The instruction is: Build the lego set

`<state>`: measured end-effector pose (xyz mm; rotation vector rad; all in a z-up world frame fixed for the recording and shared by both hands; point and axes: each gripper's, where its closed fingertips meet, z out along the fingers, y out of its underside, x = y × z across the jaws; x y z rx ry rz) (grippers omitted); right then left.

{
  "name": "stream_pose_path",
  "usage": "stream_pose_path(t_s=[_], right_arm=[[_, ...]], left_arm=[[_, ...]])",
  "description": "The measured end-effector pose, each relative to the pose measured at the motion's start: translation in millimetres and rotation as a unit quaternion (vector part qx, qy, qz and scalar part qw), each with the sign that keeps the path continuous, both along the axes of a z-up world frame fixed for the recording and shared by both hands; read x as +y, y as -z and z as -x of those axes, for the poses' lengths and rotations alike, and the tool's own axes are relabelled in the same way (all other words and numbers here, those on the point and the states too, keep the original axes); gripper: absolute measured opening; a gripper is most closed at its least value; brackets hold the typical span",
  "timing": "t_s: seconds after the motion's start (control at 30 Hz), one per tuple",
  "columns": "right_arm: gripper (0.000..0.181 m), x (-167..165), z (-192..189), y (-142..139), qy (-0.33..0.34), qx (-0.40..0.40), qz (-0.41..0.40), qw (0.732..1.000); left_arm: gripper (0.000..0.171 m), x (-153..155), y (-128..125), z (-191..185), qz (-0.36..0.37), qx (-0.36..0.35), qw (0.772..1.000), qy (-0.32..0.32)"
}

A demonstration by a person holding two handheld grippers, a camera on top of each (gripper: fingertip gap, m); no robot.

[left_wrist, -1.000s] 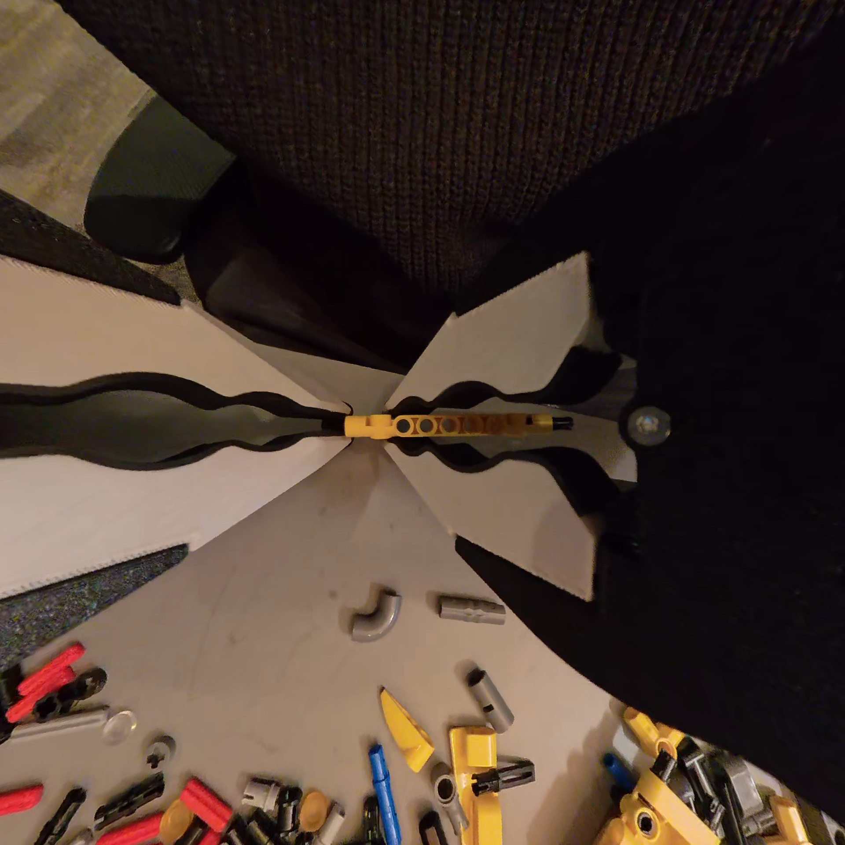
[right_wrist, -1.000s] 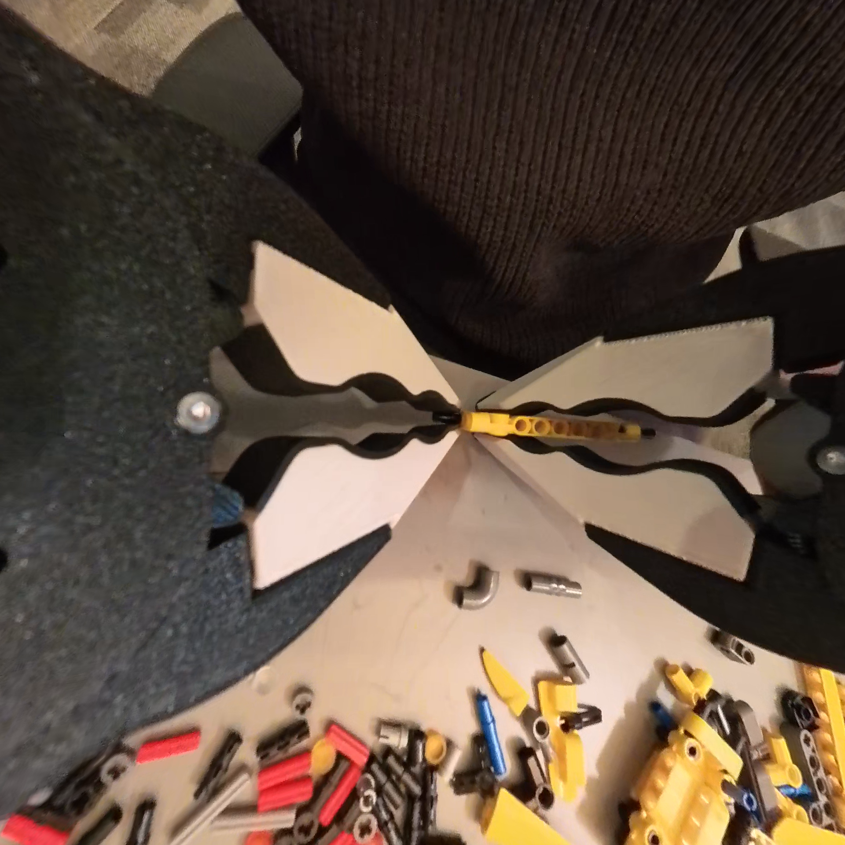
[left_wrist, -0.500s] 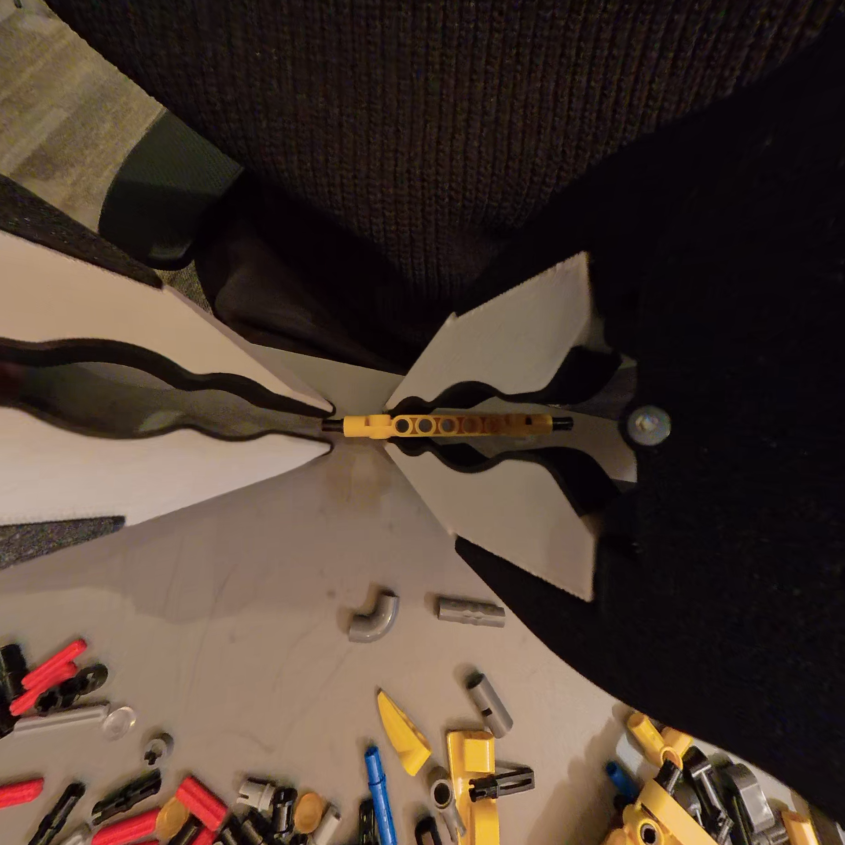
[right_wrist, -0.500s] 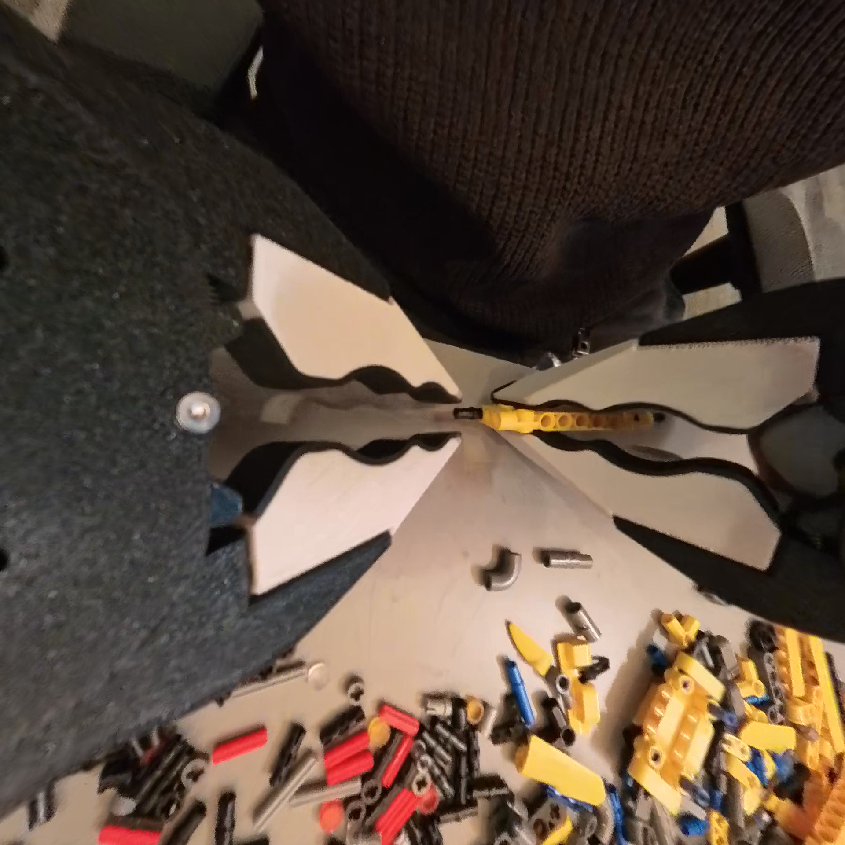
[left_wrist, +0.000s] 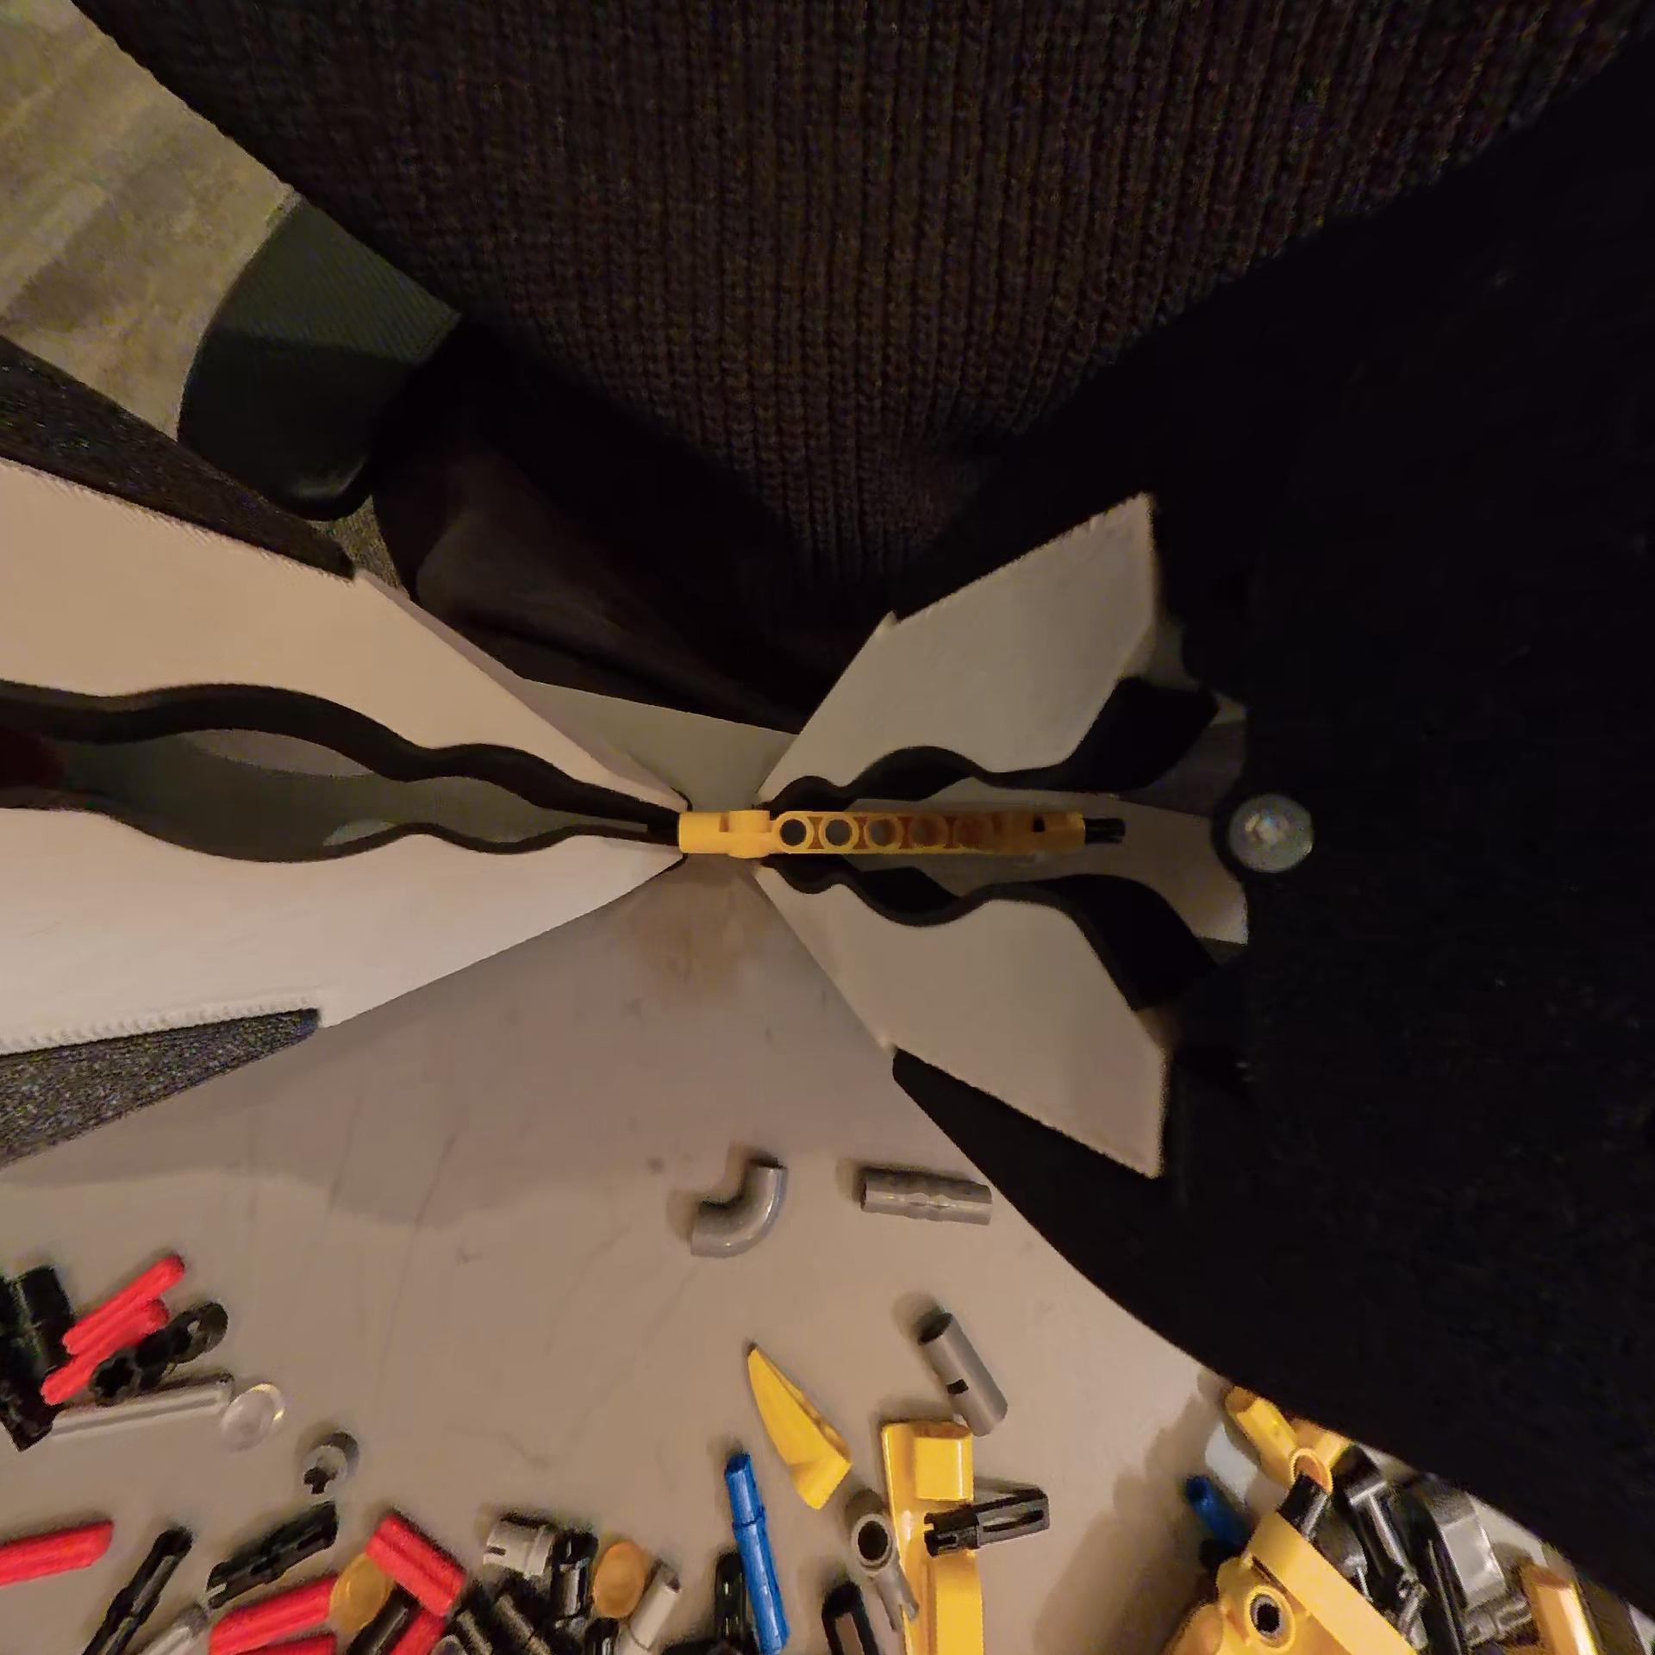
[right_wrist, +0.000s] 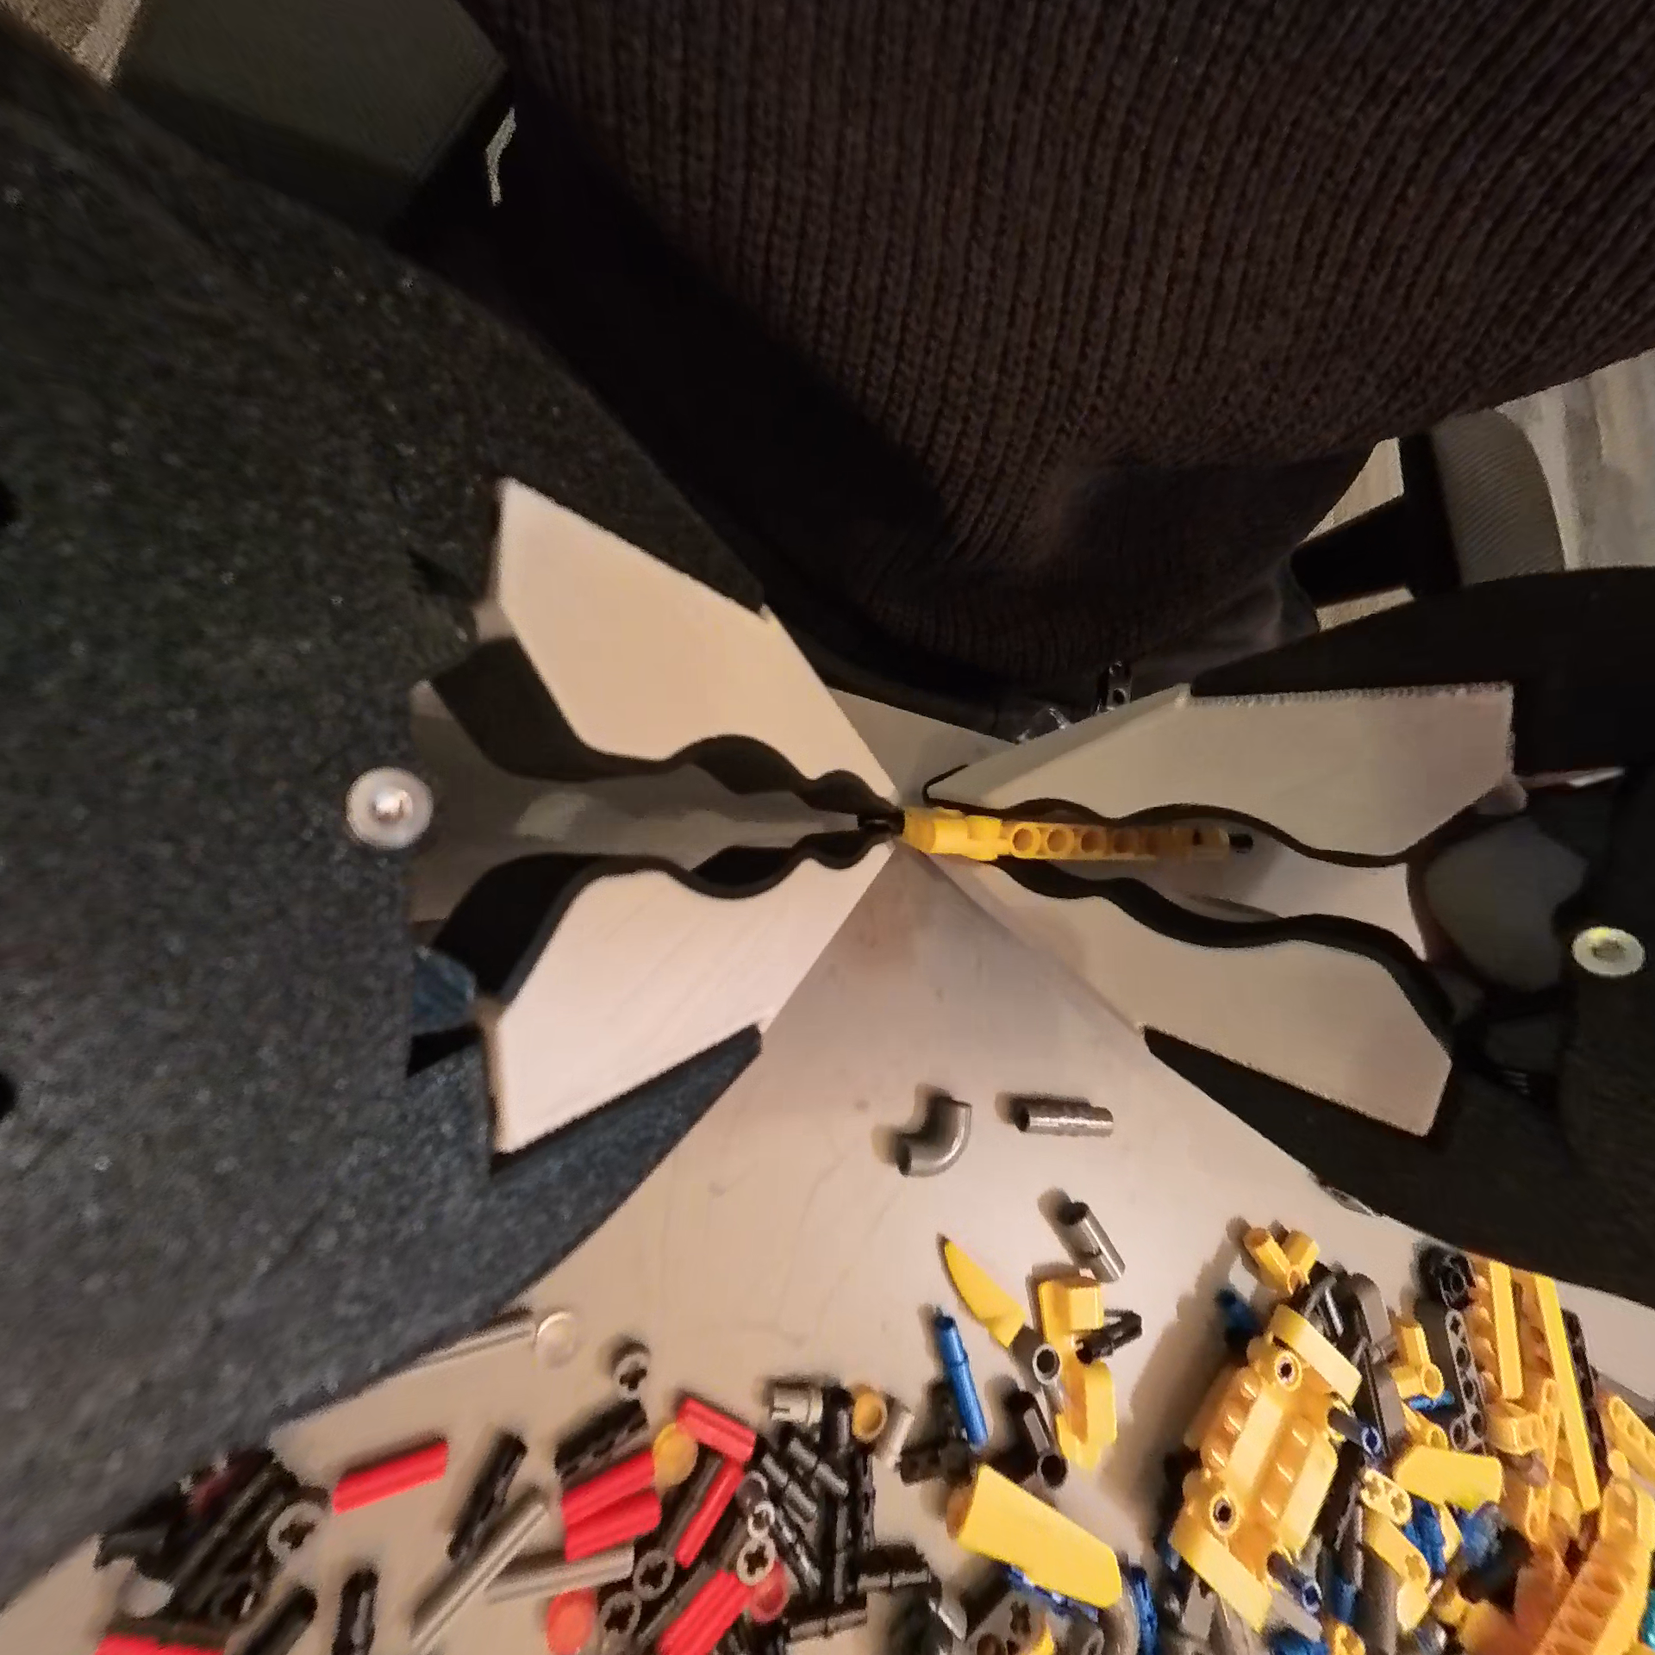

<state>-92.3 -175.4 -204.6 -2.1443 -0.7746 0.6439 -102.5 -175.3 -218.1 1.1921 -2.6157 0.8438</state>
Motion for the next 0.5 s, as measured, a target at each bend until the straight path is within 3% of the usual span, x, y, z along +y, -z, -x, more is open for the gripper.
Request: stream_pose_path(t_s=[0.23, 0.37, 0.5], right_arm=[[0.002, 1.8, 0.2, -0.1, 0.006, -0.006, 0.009, 1.0], [0.005, 1.4, -4.5, -3.2, 0.051, 0.01, 0.0, 0.999], [0.028, -1.2, -14.2, -11.8, 0.13, 0.015, -0.033, 0.991]], left_arm=[[0.006, 0.1, -0.1, 0.0, 0.009, -0.011, 1.0, -0.012], [0.007, 0.1, -0.7, 0.0, 0.027, -0.025, 0.999, -0.029], [0.007, -3.3, -2.7, 4.3, 0.063, -0.023, 0.996, -0.052]])
